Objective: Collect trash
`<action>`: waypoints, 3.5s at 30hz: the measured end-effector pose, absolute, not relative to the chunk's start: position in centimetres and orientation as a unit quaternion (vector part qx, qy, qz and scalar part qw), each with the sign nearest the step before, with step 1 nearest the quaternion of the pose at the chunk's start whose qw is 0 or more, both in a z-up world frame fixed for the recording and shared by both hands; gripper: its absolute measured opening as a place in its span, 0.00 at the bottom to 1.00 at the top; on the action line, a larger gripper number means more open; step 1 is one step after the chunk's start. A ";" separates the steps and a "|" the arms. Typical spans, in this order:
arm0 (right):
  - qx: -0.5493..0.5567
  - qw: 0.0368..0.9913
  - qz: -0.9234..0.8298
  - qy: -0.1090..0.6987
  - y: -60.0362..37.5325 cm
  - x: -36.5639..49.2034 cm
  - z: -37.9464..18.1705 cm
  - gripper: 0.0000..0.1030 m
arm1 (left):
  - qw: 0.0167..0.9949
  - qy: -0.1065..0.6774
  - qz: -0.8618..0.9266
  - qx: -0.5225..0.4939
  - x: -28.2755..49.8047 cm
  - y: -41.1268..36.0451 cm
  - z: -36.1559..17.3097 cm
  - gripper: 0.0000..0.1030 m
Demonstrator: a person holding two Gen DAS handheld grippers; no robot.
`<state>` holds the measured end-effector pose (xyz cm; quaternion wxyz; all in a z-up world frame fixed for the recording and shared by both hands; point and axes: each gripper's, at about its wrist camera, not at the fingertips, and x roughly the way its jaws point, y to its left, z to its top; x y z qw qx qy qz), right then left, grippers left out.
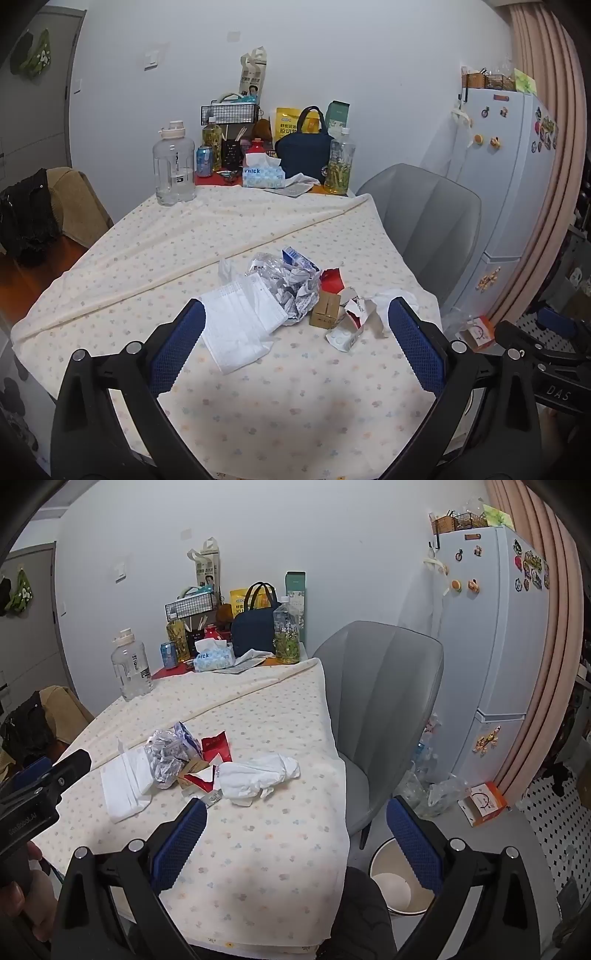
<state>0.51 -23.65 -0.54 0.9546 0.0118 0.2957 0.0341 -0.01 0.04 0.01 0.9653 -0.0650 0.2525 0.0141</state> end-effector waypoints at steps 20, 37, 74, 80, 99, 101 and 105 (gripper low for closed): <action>0.024 0.957 0.034 0.285 -24.0 1.5 0.4 0.93 | 0.966 0.253 0.016 -0.060 0.0 -0.1 0.5 0.96; 0.018 0.960 0.032 0.278 -24.1 1.2 1.0 0.93 | 0.966 0.250 0.010 -0.062 -0.3 -0.5 0.5 0.96; 0.021 0.960 0.037 0.278 -24.2 1.0 0.2 0.93 | 0.966 0.249 0.013 -0.072 0.0 -0.3 0.3 0.96; 0.028 0.960 0.034 0.277 -24.6 1.0 -0.1 0.93 | 0.967 0.241 0.017 -0.076 -0.1 -0.1 0.4 0.96; 0.034 0.958 0.057 0.279 -24.6 2.2 -1.1 0.93 | 0.962 0.258 0.021 -0.090 1.0 1.2 -1.4 0.96; 0.030 0.957 0.068 0.279 -24.2 2.8 -1.4 0.93 | 0.960 0.264 0.027 -0.091 1.4 1.6 -2.0 0.96; 0.024 0.953 0.084 0.289 -23.2 4.0 -1.9 0.93 | 0.954 0.278 0.027 -0.103 2.2 3.2 -3.2 0.96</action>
